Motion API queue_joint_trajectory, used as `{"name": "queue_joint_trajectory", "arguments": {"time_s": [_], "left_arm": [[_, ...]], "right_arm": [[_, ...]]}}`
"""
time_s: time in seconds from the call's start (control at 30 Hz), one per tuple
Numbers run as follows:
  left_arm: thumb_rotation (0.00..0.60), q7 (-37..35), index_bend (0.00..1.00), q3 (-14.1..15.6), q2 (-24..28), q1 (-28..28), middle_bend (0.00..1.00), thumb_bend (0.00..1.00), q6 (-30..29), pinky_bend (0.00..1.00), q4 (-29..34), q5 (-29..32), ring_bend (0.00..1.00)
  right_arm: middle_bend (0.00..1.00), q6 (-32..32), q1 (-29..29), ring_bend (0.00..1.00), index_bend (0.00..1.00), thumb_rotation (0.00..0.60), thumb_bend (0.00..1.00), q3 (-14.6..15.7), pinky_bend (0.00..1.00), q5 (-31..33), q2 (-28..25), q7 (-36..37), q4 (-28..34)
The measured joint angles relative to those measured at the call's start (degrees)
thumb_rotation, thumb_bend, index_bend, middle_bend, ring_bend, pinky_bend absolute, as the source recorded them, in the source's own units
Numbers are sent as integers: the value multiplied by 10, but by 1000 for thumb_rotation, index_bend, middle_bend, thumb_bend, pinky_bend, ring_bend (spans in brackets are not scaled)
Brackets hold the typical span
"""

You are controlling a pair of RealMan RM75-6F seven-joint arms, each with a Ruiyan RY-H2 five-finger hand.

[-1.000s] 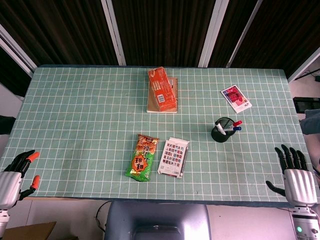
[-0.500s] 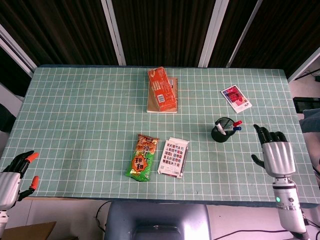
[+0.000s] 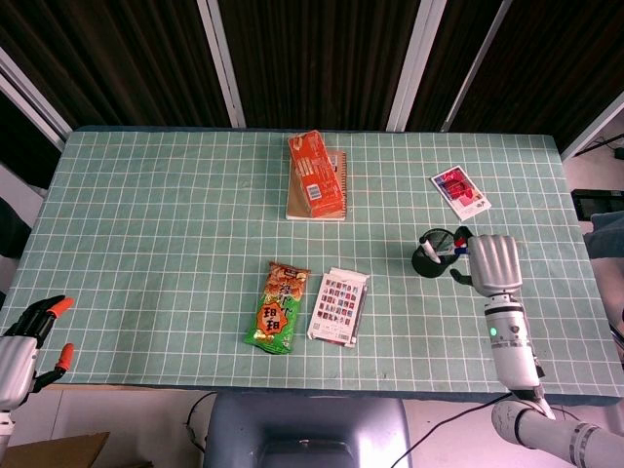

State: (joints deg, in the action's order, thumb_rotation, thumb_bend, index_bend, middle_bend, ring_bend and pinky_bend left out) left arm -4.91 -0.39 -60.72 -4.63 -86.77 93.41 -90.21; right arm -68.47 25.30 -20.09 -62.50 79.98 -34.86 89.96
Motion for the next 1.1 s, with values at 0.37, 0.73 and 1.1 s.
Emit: {"name": "queue_joint_trajectory", "arguments": {"time_s": [0.37, 0.73, 1.1], "left_arm": [[600, -12, 183, 0, 2, -1, 142, 459, 1, 373, -3, -1, 133], [600, -19, 185, 0, 4, -1, 146, 459, 3, 373, -5, 0, 136], [600, -25, 189, -1, 5, -1, 148, 458, 4, 373, -7, 3, 141]], "right_arm": [[1000, 32, 59, 1000, 567, 600, 455, -16, 1000, 83, 50, -2, -54], [1000, 47, 90, 1000, 578, 600, 455, -12, 1000, 122, 75, 6, -101], [1000, 61, 111, 1000, 597, 600, 459, -5, 1000, 134, 94, 36, -139]]}}
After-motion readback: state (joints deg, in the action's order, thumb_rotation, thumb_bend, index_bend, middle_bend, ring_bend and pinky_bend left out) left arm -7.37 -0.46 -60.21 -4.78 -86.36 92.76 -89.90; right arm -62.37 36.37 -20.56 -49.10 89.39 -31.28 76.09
